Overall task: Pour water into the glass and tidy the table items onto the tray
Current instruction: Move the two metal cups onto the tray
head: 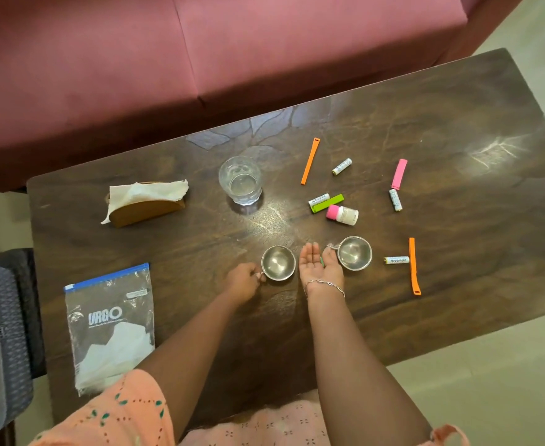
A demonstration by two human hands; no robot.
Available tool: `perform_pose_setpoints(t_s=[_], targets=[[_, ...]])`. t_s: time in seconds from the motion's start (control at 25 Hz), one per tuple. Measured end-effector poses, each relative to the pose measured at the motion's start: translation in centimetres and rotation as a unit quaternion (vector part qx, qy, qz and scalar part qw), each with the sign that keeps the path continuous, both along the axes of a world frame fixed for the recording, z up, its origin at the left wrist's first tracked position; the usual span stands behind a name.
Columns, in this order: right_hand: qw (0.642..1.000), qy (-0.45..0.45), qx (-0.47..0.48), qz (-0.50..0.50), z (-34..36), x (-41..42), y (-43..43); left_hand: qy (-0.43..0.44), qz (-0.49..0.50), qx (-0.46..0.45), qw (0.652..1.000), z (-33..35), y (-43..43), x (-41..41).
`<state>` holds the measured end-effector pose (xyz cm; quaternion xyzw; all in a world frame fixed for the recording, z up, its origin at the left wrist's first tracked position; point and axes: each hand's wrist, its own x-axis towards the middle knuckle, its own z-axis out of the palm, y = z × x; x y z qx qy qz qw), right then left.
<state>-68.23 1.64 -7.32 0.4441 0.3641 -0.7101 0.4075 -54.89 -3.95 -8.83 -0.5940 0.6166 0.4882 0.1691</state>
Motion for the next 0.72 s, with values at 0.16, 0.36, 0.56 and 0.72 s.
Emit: perform_pose_setpoints(t_s=[0.16,0.36,0.56,0.72], targets=[[0.996,0.037,0.075,-0.023,-0.3,-0.2,1.0,0.002,0.039,0.008,0.999,0.6,0.1,0.8],[0.982,0.119,0.125,0.077,1.5,0.8,3.2,0.047,0.136,0.029,0.989,2.3,0.4,4.1],[0.960,0.189,0.109,0.175,3.6,5.7,2.0,0.139,0.254,0.020,0.957,4.9,-0.5,9.0],[0.942,0.211,0.066,0.254,6.0,12.7,-0.4,0.163,0.318,0.023,0.934,8.0,-2.2,14.7]])
